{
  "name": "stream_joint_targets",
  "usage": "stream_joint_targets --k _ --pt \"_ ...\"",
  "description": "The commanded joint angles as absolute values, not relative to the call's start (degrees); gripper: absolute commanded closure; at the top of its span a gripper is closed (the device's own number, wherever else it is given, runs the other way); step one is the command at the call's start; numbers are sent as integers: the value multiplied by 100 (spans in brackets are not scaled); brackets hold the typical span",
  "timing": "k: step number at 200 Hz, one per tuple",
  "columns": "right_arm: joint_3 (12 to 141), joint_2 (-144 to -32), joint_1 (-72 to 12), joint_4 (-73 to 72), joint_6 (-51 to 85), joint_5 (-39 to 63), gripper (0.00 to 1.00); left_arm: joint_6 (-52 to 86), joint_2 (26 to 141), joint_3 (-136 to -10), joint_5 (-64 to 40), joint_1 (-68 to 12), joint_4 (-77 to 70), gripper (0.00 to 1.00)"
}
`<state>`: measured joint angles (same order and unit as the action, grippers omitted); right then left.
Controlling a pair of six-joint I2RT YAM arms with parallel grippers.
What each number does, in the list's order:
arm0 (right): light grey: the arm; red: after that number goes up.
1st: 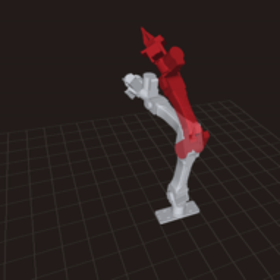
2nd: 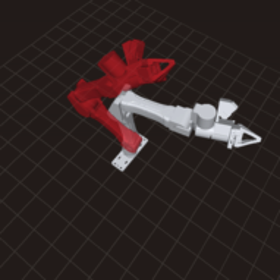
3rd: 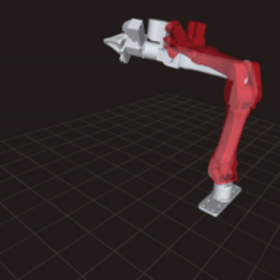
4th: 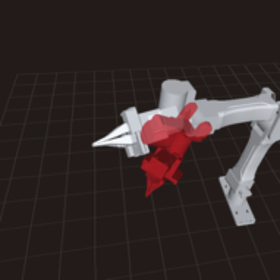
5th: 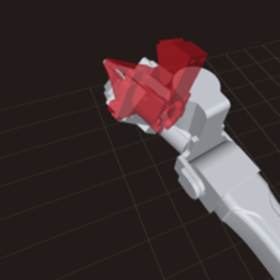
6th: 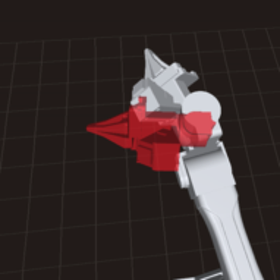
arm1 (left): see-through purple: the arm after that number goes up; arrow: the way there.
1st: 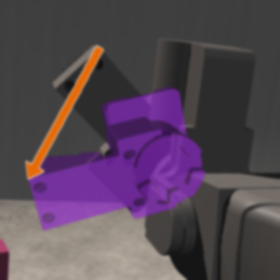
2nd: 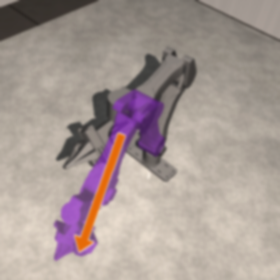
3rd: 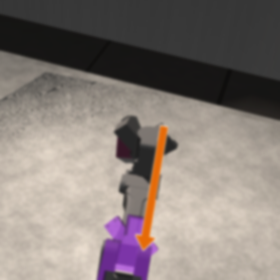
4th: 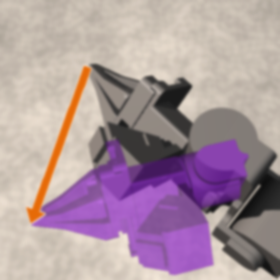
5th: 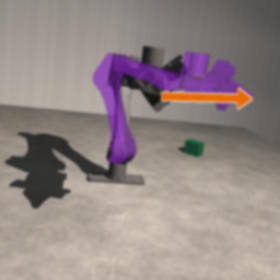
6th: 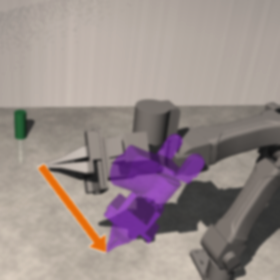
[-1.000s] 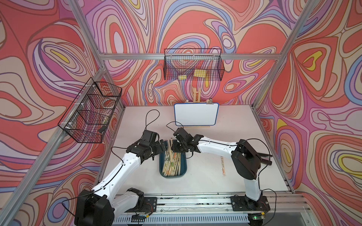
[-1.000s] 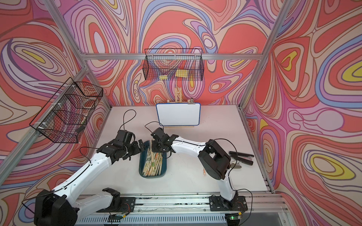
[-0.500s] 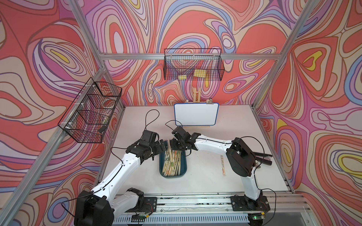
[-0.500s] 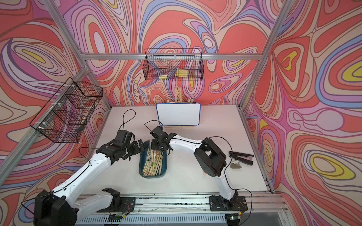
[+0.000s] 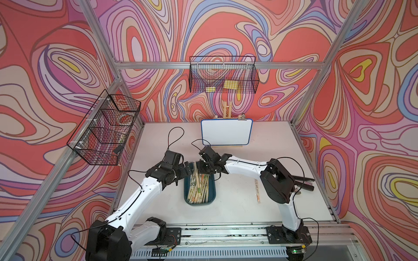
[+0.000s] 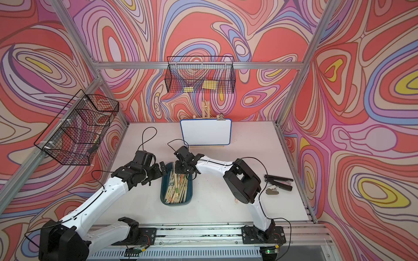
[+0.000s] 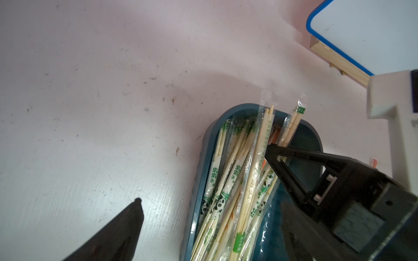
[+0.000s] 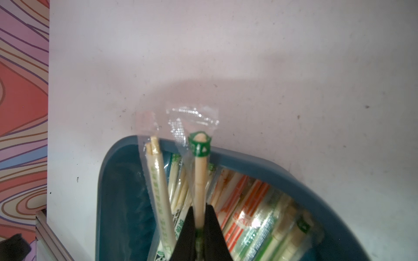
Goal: Take the paired disposable chopsticks out of the storage box
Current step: Pick up the paired disposable chopsticks from the storage box, then place the paired disposable chopsticks at the center of the board.
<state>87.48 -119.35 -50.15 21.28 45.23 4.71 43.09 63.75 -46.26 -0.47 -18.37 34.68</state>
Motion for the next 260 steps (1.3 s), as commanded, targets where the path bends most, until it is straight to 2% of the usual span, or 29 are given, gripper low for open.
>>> stream_joint_targets --k 1,99,170,260 --pt "8688 -11463 -4984 2398 4385 156 100 4258 6291 -4544 -109 -1813 3424 0" --pt "8468 -9810 -4899 3693 3892 -778 100 3973 6153 -4683 -443 -1869 3644 0" --pt "8038 -9409 -4603 5654 3418 -1702 100 4170 6265 -4839 -131 -2654 3718 0" --pt "6723 -9279 -3916 5535 3381 -1762 100 4271 6376 -4969 -3 -2857 3741 0"
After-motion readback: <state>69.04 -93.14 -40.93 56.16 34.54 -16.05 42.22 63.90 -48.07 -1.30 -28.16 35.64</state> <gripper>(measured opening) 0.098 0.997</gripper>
